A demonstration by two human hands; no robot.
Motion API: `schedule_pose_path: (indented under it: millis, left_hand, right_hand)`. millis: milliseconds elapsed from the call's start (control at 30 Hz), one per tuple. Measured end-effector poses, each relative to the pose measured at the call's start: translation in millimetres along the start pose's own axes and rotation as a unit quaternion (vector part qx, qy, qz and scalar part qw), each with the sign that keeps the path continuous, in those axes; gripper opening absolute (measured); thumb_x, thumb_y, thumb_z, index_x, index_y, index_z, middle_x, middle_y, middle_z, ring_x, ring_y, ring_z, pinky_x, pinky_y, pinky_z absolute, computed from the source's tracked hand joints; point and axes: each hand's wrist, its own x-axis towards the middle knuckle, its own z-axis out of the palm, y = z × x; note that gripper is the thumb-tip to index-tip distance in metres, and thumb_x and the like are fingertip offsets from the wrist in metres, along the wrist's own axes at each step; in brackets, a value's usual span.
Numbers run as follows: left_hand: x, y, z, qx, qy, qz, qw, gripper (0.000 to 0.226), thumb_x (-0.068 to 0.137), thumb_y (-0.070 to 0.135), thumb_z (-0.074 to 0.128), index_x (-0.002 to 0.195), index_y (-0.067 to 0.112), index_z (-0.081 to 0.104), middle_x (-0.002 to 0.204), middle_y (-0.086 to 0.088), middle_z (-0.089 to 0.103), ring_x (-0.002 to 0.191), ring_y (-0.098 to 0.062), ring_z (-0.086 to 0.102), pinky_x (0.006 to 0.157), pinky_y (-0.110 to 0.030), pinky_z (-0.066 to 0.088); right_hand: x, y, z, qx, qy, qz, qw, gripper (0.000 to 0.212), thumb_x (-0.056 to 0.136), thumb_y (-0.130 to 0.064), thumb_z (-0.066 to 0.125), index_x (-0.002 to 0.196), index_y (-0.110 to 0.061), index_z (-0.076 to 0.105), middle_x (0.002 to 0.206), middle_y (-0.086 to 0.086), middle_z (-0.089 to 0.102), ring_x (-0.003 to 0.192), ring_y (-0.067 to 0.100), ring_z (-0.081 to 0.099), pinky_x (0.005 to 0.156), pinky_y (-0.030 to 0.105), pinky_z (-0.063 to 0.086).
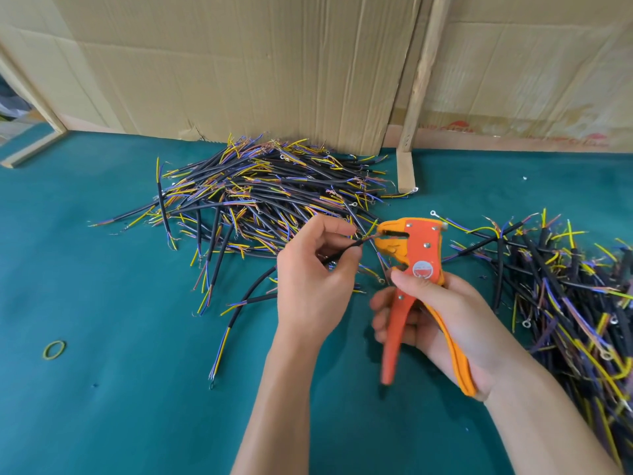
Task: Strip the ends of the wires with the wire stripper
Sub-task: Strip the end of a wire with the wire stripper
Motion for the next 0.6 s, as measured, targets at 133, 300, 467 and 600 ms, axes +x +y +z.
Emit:
schedule_pose_path:
  millis: [133,300,467,600]
  left_hand:
    - [0.6,-1.2,0.3,0.012,0.028,0.003,1.0,0.017,0.083,-0.005,0.073,0.087,0.011,0.068,0.078,0.006,0.071,0.075,-0.007,0.068,0.07,-0.014,0.048]
    - [0.9,-1.7,1.6,0.007,0.043,-0.012,0.999,0.018,0.084,-0.003,0.073,0.09,0.014,0.072,0.08,0.008,0.074,0.076,-0.004,0.069,0.069,-0.015,0.051]
    - [0.1,-1.9,0.8,0.032,0.046,-0.009,0.998,0.023,0.087,0.0,0.072,0.096,0.02,0.078,0.086,0.009,0.076,0.081,-0.003,0.07,0.074,-0.021,0.055]
    - [-0.3,-1.8,-0.5,0.046,0.045,0.001,0.998,0.023,0.087,-0.001,0.071,0.095,0.02,0.079,0.086,0.007,0.075,0.081,-0.006,0.069,0.078,-0.027,0.056]
  right_hand:
    - [1.6,-1.4,-4.8,0.062,-0.018,0.01,0.998,0.05,0.07,-0.012,0.074,0.116,-0.002,0.056,0.11,0.036,0.069,0.08,0.04,0.072,0.064,0.044,0.06]
    - [1.1,-6.0,-13.5,0.162,-0.032,-0.005,0.986,0.061,0.074,-0.002,0.058,0.134,-0.007,0.052,0.125,0.039,0.062,0.109,0.048,0.067,0.092,0.049,0.059]
    - [-3.6,-7.6,-16.5,0.116,-0.072,-0.005,0.991,0.062,0.081,0.0,0.061,0.139,-0.021,0.059,0.116,0.033,0.067,0.093,0.049,0.068,0.082,0.064,0.054]
    - [-5.6,-6.4,-11.3,0.043,-0.064,0.019,0.997,0.05,0.083,-0.008,0.066,0.133,-0.015,0.064,0.092,0.027,0.064,0.078,0.043,0.065,0.075,0.057,0.056]
